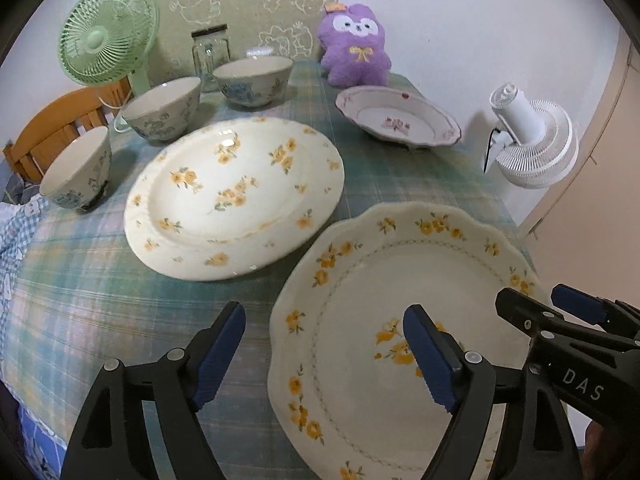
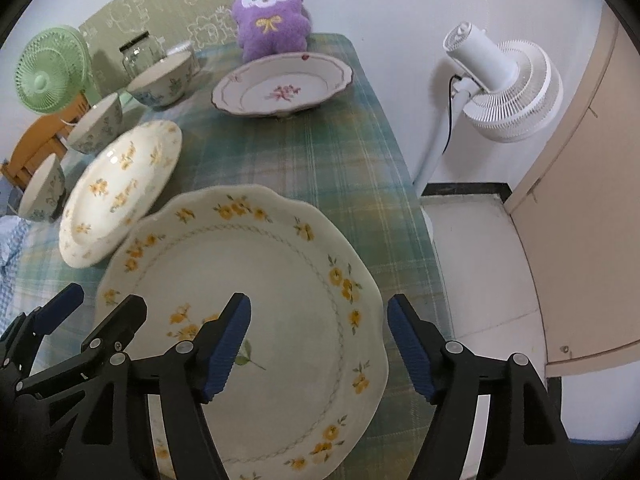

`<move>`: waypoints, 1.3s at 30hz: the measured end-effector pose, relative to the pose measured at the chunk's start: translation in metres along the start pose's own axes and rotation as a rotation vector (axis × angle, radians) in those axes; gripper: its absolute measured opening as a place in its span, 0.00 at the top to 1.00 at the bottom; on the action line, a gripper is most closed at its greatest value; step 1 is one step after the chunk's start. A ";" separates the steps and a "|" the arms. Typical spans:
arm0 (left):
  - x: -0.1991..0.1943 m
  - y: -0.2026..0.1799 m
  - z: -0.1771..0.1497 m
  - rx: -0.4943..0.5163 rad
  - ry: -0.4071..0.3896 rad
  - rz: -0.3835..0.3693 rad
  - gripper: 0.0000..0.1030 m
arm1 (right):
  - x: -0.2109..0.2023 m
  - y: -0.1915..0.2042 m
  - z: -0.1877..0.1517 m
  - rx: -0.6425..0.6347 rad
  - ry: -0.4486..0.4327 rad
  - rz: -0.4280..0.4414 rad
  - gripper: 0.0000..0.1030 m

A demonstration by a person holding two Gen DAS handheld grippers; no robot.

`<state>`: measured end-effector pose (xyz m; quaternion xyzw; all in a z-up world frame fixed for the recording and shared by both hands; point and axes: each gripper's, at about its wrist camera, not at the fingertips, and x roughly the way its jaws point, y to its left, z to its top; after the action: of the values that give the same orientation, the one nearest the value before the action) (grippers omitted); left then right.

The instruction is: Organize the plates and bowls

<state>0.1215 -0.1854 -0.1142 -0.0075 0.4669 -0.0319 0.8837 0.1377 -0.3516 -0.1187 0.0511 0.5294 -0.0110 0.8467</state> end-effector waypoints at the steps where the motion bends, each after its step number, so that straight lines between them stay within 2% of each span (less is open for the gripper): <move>1: -0.004 0.001 0.001 -0.001 -0.011 0.005 0.18 | -0.004 0.000 0.001 -0.001 -0.009 0.003 0.27; 10: -0.034 0.005 0.012 -0.007 -0.068 0.018 0.15 | -0.042 0.011 0.008 -0.042 -0.112 -0.035 0.27; 17: -0.061 0.014 0.019 -0.017 -0.109 0.060 0.15 | -0.066 0.022 0.013 -0.058 -0.149 0.002 0.27; 23: -0.075 0.031 0.026 -0.040 -0.140 0.067 0.16 | -0.077 0.041 0.019 -0.079 -0.165 0.021 0.27; 27: -0.078 0.042 0.034 -0.048 -0.150 0.067 0.21 | -0.079 0.055 0.026 -0.082 -0.164 0.030 0.27; 39: -0.066 0.086 0.060 -0.034 -0.143 0.058 0.25 | -0.075 0.103 0.048 -0.034 -0.173 0.021 0.28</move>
<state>0.1381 -0.0960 -0.0297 -0.0113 0.4030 0.0021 0.9151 0.1551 -0.2560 -0.0233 0.0412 0.4539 0.0022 0.8901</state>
